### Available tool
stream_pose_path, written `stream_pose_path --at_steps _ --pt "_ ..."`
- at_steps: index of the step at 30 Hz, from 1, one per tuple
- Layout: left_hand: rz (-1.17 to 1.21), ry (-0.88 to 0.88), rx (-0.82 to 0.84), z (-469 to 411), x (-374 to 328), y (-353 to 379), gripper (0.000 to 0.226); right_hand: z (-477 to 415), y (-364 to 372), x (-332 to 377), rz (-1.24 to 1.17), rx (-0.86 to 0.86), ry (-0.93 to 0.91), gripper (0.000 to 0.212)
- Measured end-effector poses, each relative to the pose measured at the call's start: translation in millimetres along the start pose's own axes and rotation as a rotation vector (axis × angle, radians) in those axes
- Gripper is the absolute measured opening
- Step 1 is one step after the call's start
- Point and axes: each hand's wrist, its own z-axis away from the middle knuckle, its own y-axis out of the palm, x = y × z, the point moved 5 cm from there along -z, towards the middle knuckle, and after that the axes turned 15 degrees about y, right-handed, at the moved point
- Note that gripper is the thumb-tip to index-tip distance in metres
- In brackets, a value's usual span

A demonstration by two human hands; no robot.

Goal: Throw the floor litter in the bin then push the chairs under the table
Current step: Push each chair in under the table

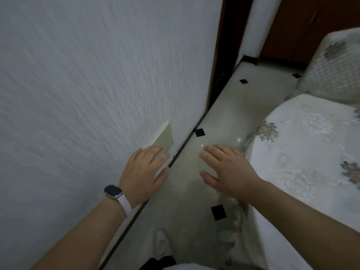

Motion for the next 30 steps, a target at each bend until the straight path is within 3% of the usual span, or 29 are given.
stream_pose_path --at_steps 6,12,22,30 --pt "0.08 0.101 -0.105 -51 91 -1 0.038 -85 -25 25 0.074 -0.107 0.056 0.049" --pt "0.137 0.212 -0.116 -131 137 21 0.037 -138 -21 -6 0.082 -0.143 0.163 0.05" --pt "0.054 0.252 0.014 -295 200 92 0.04 -278 22 -126 0.004 -0.148 0.224 0.048" --pt "-0.007 0.384 -0.005 -470 194 127 0.04 -366 -14 -264 0.033 -0.19 0.261 0.049"
